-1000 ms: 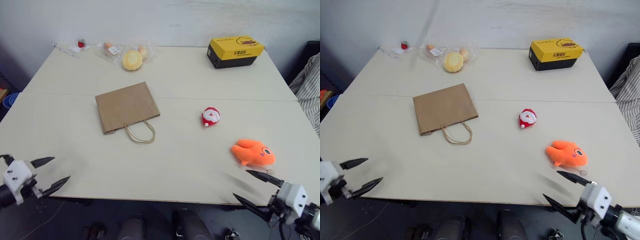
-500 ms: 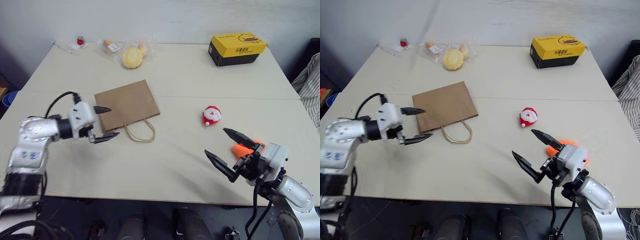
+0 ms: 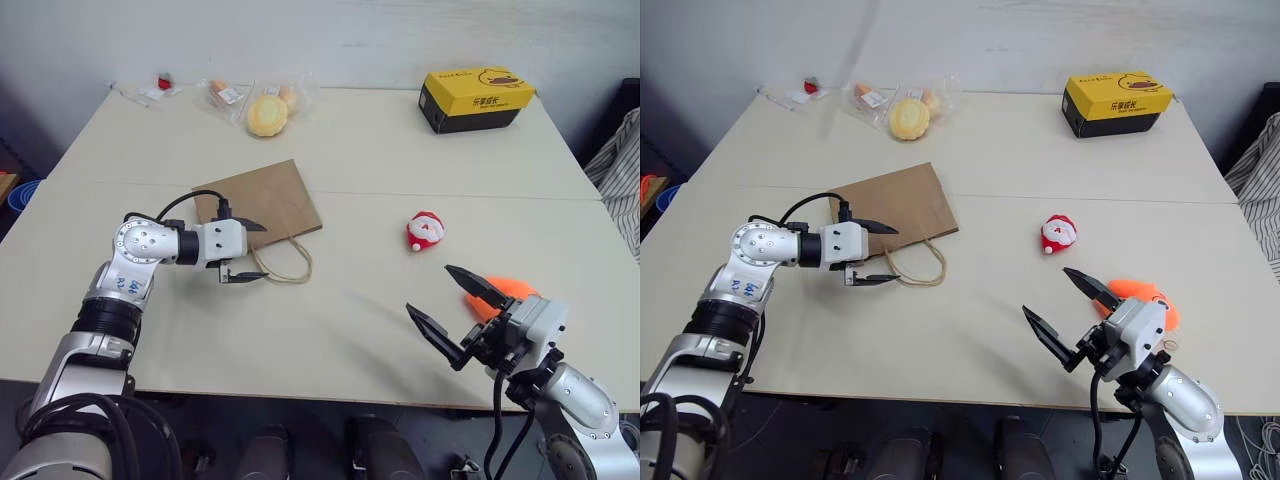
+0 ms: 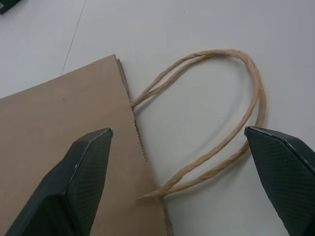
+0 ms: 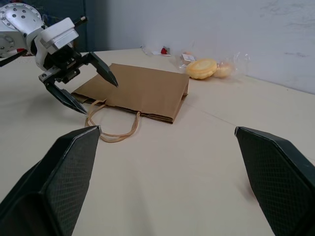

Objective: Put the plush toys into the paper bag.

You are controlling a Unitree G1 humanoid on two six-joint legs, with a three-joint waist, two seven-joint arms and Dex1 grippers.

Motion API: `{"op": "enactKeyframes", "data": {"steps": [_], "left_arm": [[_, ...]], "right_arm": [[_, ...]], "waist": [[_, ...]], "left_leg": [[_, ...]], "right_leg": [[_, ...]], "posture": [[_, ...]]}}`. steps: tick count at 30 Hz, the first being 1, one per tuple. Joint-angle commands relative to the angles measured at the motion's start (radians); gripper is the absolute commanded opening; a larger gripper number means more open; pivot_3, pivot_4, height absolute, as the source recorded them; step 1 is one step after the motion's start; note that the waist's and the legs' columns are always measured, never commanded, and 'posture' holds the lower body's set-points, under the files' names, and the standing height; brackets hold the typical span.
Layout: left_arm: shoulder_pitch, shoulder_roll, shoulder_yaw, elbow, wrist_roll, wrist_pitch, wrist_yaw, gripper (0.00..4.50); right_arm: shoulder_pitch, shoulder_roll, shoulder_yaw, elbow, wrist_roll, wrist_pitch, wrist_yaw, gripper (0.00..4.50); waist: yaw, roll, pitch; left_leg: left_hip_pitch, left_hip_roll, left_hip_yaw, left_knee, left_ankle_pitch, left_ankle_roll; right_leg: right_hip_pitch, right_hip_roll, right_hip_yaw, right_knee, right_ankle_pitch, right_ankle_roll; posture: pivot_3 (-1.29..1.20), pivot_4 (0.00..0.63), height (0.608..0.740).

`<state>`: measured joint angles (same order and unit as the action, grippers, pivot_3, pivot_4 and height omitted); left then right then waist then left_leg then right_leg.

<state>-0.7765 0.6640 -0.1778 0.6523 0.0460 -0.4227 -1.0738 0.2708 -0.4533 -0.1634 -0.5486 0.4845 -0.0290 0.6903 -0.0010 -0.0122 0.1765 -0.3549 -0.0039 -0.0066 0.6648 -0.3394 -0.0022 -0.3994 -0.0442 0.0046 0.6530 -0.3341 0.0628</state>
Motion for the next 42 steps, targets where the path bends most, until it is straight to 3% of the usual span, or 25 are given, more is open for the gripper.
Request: {"op": "enactKeyframes", "data": {"steps": [1,11,21,25,30,34,42], "left_arm": [[-0.049,-0.018,-0.004,0.056,0.018,-0.059,0.013,4.50],[-0.097,-0.064,-0.016,0.168,0.073,-0.136,0.074,4.50],[-0.112,-0.107,0.013,0.173,-0.014,-0.107,-0.013,1.31],[-0.105,-0.152,0.045,0.101,-0.118,-0.013,-0.085,0.03],[-0.043,-0.196,0.089,-0.195,-0.369,0.263,-0.232,0.01],[-0.010,-0.200,0.103,-0.405,-0.488,0.513,-0.211,0.01],[0.031,-0.211,0.127,-0.610,-0.562,0.716,-0.116,0.00]], "right_arm": [[0.005,0.009,-0.013,-0.043,0.000,-0.026,-0.013,4.46],[0.012,0.020,-0.012,-0.042,-0.010,-0.039,-0.027,4.46],[0.032,0.022,-0.022,-0.030,-0.036,-0.044,-0.040,4.50],[0.036,0.012,-0.022,-0.028,-0.040,-0.029,-0.037,4.50],[0.022,0.004,-0.016,-0.046,-0.017,0.009,-0.039,4.50],[-0.041,-0.020,0.035,-0.052,-0.014,0.117,-0.053,4.50],[-0.313,-0.001,0.214,0.030,-0.066,0.336,-0.101,1.92]], "waist": [[-0.001,0.000,0.000],[0.000,0.000,0.000],[-0.001,0.000,0.000],[0.000,0.000,0.000],[0.000,-0.001,0.000],[-0.007,-0.001,0.000],[-0.003,-0.001,0.000]], "left_leg": [[0.000,0.000,0.000,0.000,0.000,0.000],[0.000,0.000,0.000,0.000,0.000,0.000],[0.000,0.000,0.000,0.000,0.002,-0.004],[0.000,0.000,0.000,0.001,0.002,-0.004],[-0.001,0.000,-0.001,0.002,0.003,-0.005],[-0.001,0.000,-0.001,0.002,0.003,-0.006],[0.001,0.000,-0.001,0.002,0.005,-0.006]], "right_leg": [[0.000,0.000,0.000,0.000,0.000,0.000],[0.000,0.000,0.000,0.001,0.000,0.000],[0.000,0.000,0.000,0.001,0.000,0.000],[0.000,0.000,0.000,0.002,0.000,0.000],[0.000,0.000,0.000,0.002,0.000,0.000],[0.000,0.000,0.001,0.002,0.000,0.000],[0.000,0.001,0.001,0.002,0.000,0.000]], "posture": [[0.00,0.150,0.740],[0.00,0.150,0.740],[0.00,0.150,0.740],[0.00,0.150,0.740],[0.00,0.150,0.740],[0.00,0.150,0.740],[0.00,0.150,0.740]]}}
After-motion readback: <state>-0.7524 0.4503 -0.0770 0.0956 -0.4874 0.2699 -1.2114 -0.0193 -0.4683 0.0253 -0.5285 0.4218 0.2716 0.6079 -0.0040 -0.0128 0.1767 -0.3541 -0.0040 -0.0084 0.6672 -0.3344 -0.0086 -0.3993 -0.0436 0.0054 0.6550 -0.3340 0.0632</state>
